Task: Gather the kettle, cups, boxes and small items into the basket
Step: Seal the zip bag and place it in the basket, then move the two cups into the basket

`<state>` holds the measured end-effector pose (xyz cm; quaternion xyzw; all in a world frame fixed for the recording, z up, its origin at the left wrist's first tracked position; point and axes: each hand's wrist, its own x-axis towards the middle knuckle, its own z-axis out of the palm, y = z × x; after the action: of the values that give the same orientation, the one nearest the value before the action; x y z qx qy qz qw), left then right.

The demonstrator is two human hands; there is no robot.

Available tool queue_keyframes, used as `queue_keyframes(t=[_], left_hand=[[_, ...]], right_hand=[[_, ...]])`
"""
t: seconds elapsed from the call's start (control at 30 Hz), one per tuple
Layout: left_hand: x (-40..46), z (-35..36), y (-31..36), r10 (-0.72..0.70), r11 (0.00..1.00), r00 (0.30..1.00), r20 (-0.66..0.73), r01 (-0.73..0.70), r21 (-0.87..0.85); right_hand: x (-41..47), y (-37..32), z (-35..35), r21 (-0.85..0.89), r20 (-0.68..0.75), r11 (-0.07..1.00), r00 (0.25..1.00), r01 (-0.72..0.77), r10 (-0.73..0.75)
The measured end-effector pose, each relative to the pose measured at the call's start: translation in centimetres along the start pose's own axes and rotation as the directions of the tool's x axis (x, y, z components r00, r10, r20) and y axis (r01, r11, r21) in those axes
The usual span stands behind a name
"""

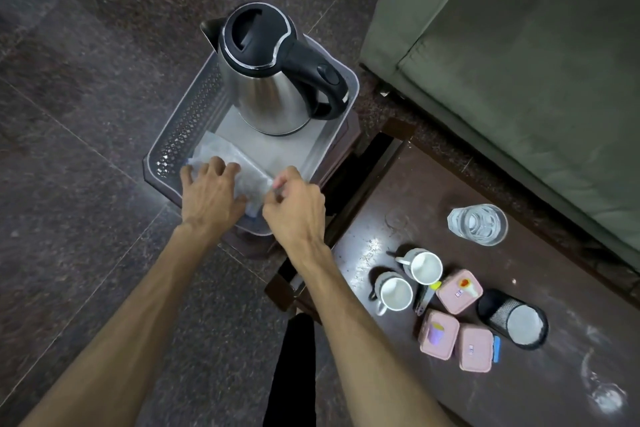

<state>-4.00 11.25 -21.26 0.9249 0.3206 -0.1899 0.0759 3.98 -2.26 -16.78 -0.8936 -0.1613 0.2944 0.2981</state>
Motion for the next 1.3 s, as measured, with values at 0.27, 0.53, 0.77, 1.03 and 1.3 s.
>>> queue_keyframes(t=[0.27, 0.53, 0.77, 1.03, 1.3], left_hand=[[-3.5, -0.5, 4.0, -0.049, 0.972, 0.900, -0.434, -0.057, -0.228], [-13.9, 4.9, 16.6, 0.053, 0.819, 0.889, -0.455, -0.300, -0.490], [-19.6, 11.8, 25.8, 0.126, 0.887, 0.990, 0.059, -0.086, -0.453], [-17.3, 13.9, 28.7, 0.109, 0.928, 0.993, 0.051, -0.084, -0.363], [-17.4, 11.1, 26.8, 0.186, 0.857, 0.978, -0.095, -0.209, -0.470]], right_hand=[[-4.0, 9.1, -5.3, 0.257, -0.230, 0.966, 0.970, -0.012, 0.073], [-7.2, 21.3, -12.3, -0.151, -0.233, 0.963, 0.955, -0.224, 0.185], [-7.5, 26.9, -12.5, -0.578, 0.153, 0.813, 0.970, -0.068, 0.191], [-6.4, 28.5, -12.0, -0.487, 0.058, 0.874, 0.998, 0.012, 0.019], [-6.4, 25.3, -12.6, -0.255, -0.101, 0.964, 0.989, 0.081, -0.110]])
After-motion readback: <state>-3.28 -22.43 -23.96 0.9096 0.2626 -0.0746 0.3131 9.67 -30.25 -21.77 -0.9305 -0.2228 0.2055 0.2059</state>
